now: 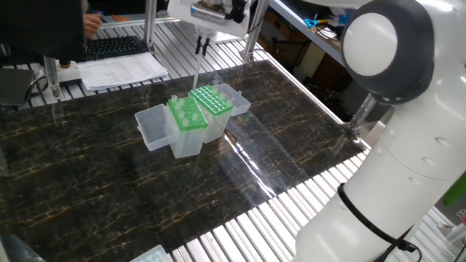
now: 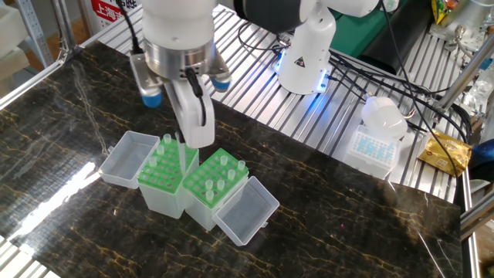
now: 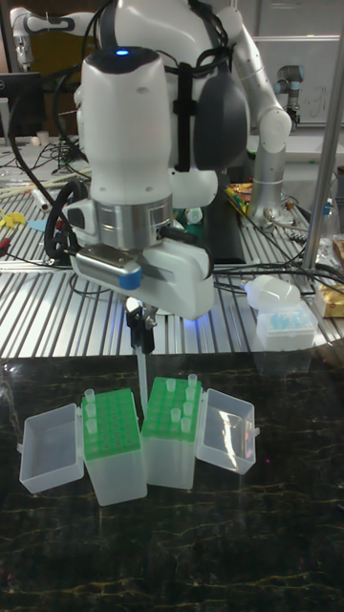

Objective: Transfer all large pipette tips from one holder to another

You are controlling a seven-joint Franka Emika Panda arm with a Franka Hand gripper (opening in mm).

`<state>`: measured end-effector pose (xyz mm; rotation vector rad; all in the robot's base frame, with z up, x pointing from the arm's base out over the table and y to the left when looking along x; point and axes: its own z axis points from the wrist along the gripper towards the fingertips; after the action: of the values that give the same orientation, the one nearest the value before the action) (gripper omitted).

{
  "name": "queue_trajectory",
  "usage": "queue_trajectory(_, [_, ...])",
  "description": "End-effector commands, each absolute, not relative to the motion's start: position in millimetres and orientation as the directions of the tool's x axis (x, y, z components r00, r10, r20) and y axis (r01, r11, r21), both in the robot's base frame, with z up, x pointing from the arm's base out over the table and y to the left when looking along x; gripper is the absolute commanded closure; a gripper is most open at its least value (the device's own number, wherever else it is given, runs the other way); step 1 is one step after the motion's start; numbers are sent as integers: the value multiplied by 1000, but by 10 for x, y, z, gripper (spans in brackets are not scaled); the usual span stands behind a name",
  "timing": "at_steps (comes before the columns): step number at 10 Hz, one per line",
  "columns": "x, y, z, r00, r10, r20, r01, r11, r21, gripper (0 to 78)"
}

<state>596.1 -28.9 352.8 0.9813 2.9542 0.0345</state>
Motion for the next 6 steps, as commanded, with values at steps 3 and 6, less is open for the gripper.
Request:
queue_trajectory(3, [6089, -379, 3619, -835, 549, -41, 549, 836, 13, 764])
queue_trajectory(6, [6178, -465, 3607, -890, 453, -51, 453, 891, 1, 764])
